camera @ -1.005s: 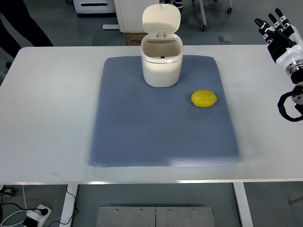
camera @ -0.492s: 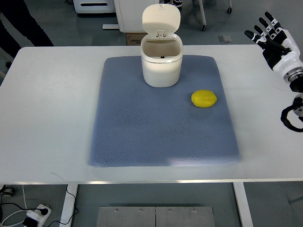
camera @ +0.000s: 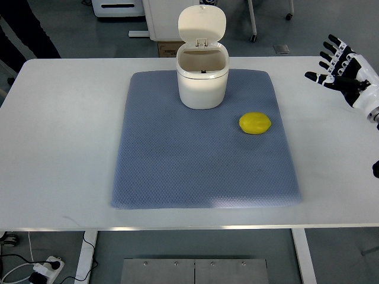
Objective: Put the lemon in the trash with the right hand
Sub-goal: 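Move the right hand toward the yellow lemon, fingers open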
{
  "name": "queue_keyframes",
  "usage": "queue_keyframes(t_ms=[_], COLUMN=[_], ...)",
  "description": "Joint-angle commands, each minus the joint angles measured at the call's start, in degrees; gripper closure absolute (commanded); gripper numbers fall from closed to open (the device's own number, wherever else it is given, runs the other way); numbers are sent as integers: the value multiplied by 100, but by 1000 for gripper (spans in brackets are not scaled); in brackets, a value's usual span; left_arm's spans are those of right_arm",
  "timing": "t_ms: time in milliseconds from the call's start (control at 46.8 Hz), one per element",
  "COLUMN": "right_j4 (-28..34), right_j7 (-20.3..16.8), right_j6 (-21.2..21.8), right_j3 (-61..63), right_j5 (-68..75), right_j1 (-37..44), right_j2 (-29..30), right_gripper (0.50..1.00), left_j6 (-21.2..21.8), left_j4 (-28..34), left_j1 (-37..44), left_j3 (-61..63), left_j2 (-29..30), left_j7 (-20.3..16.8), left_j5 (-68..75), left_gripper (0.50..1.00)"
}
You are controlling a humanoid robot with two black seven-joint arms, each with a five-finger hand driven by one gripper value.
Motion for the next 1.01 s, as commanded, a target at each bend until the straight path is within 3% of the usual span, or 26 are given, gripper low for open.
queue_keyframes(t_ms=[0, 171, 449, 749, 984], right_j4=[237, 361, 361, 369, 369], right_j7=[84, 163, 304, 313, 304], right_j6=[-5, -32, -550, -629, -1121], right_j3=[-109, -294, -759, -1014, -1558], right_j5=[-164, -560, -1254, -1667, -1826], right_j1=[-68, -173, -235, -156, 178], right_j2=[-157, -236, -183, -157, 1], right_gripper=[500, 500, 500, 500, 500], left_j6=[-1, -1, -1, -1, -1], left_j4=[-3, 5, -3, 5, -3], left_j1=[1, 1, 1, 1, 1], left_j3=[0, 0, 0, 0, 0], left_j2=[0, 0, 0, 0, 0], left_j7=[0, 0, 0, 0, 0], left_j5=[-1, -1, -1, -1, -1], left_gripper=[500, 500, 500, 500, 500])
